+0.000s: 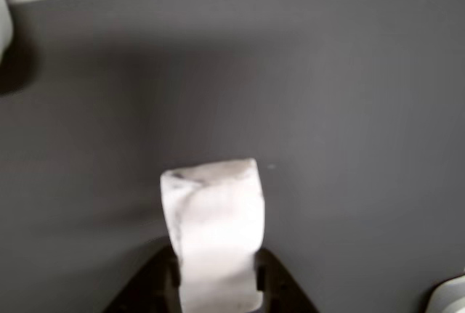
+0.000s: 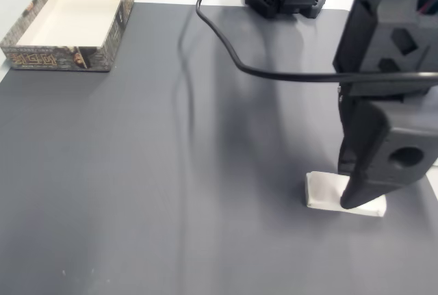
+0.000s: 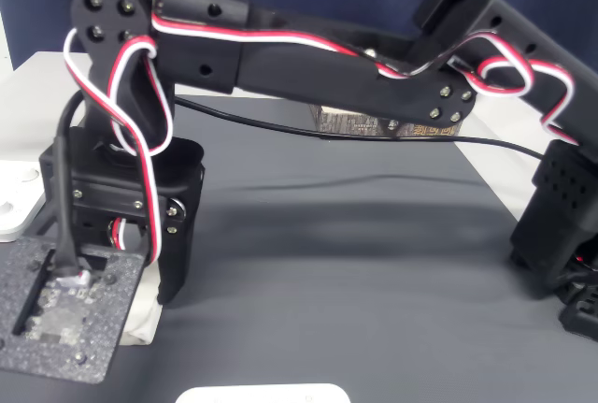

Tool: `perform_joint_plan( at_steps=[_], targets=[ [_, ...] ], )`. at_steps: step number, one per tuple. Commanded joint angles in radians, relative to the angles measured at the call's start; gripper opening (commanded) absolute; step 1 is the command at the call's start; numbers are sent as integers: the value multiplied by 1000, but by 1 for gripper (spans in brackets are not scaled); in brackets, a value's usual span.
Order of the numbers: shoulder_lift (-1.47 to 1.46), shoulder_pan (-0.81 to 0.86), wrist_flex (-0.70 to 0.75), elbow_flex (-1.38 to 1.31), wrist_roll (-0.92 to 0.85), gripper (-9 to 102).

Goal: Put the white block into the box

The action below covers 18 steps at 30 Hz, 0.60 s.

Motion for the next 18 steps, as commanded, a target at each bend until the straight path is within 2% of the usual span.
perform_joint_plan(
  at_steps=[1,9,18],
  targets=[
    [15,5,5,-54,-5,-1],
    [41,3,5,-49,-17,-2],
    [267,21,5,80,-66,-2]
  ],
)
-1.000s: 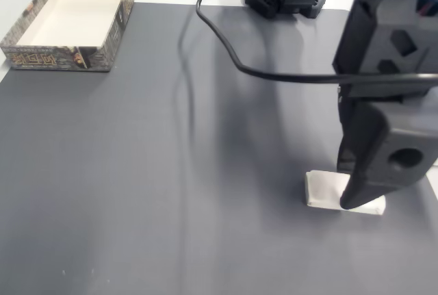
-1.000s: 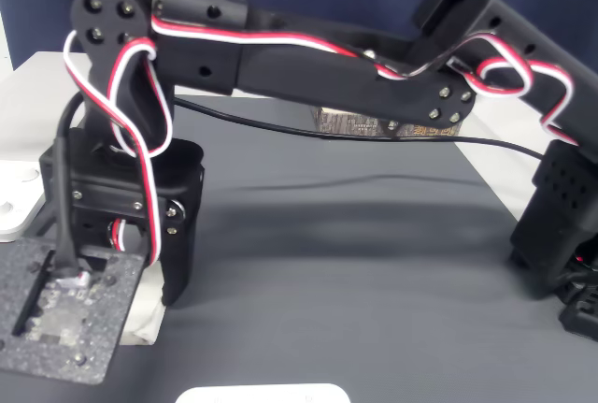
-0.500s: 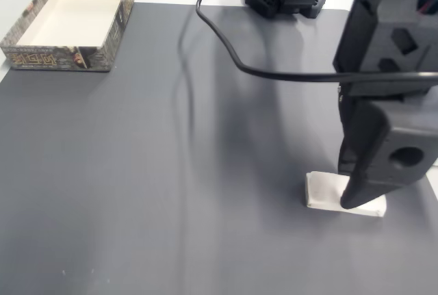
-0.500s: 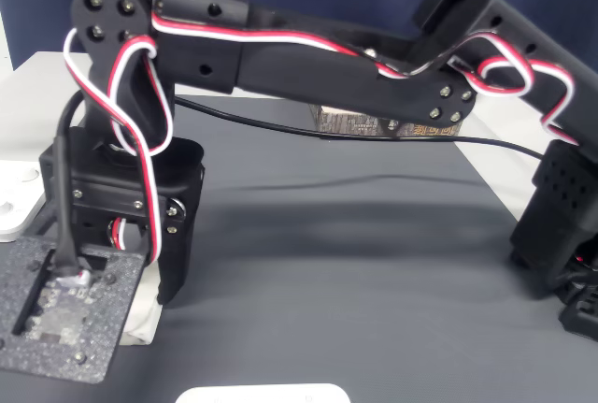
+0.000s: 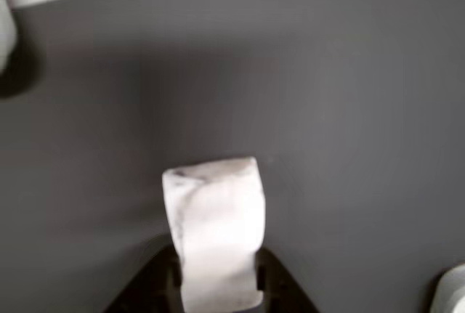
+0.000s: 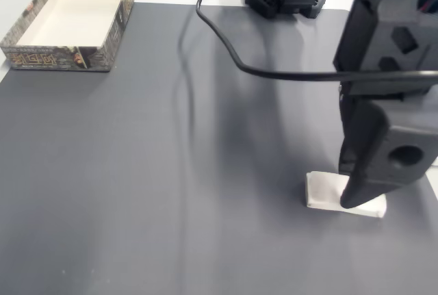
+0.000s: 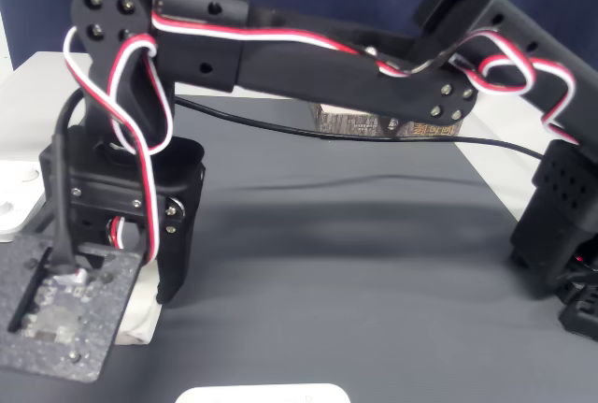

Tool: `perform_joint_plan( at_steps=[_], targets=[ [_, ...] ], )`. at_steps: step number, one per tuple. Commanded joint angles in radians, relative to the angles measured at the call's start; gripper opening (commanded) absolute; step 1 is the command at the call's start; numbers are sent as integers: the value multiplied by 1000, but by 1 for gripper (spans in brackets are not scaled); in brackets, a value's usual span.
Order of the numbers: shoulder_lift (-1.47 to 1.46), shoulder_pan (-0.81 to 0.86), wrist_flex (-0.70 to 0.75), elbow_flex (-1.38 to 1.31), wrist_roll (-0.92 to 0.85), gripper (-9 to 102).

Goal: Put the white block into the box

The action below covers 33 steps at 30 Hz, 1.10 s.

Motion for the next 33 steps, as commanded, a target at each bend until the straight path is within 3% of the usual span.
perform_joint_plan(
  at_steps=[1,24,33],
  targets=[
    [225,26,6,26,-23,-2],
    [624,110,5,414,-285,-2],
    [701,175,-5,532,-528,-2]
  ],
)
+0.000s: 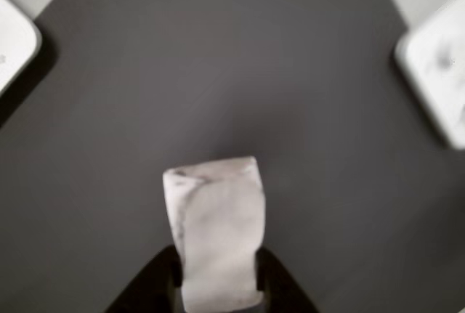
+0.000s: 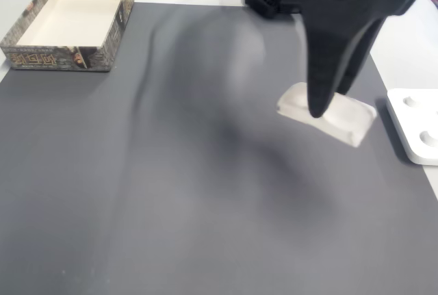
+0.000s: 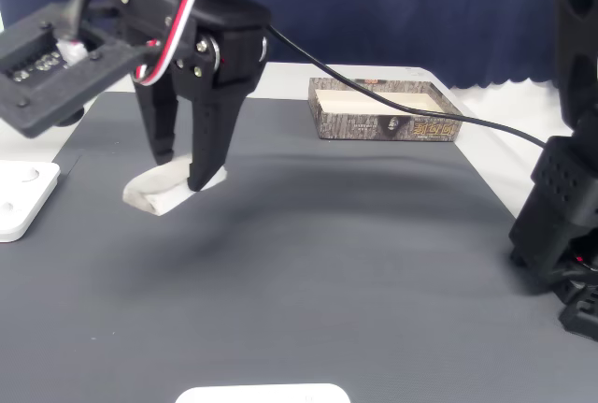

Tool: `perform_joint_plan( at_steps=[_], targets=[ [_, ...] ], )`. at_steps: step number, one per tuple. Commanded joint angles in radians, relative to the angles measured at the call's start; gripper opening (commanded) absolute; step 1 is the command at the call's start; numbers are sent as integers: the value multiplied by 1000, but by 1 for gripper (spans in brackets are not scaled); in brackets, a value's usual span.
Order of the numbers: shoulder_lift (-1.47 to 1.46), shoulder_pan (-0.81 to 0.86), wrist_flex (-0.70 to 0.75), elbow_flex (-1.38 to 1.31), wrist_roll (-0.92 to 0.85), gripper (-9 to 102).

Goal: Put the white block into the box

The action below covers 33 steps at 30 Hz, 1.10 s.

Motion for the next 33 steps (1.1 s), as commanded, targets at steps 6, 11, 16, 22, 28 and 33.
perform_joint_plan(
  at_steps=[6,11,16,22,28,33],
  targets=[
    [275,155,-5,141,-112,-2],
    [416,284,-5,265,-112,-2],
    [541,446,-5,380,-103,-2],
    [606,629,-5,407,-61,-2],
    [597,785,-6,417,21,-2],
    [540,910,-29,411,140,-2]
  ],
)
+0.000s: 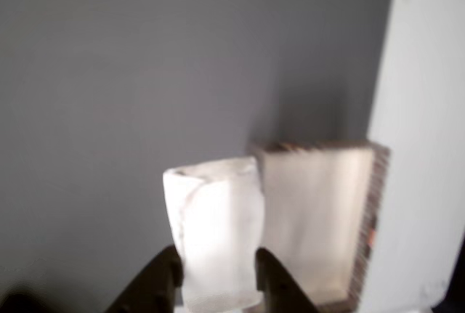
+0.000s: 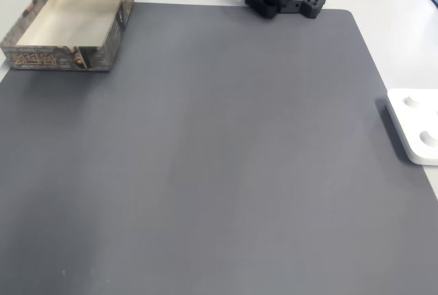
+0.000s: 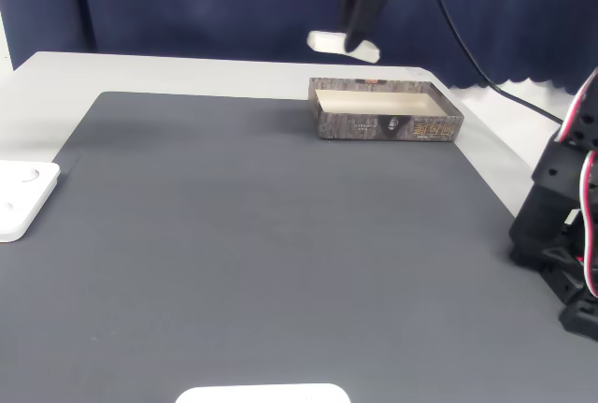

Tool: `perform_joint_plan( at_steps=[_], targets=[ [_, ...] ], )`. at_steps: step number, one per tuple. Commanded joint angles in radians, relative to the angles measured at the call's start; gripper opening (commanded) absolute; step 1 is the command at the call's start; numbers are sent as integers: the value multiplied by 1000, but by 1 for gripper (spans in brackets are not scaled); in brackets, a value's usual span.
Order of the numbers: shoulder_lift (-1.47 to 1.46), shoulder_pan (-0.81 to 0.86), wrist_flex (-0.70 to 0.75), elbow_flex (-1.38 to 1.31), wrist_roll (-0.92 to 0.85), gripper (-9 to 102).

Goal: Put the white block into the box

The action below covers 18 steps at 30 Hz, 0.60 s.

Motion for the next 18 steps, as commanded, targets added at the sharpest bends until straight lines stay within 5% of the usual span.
perform_joint_plan(
  at_steps=[1,18],
  targets=[
    [-3,118,-35,-18,94,-2],
    [-370,331,-118,-316,400,-2]
  ],
)
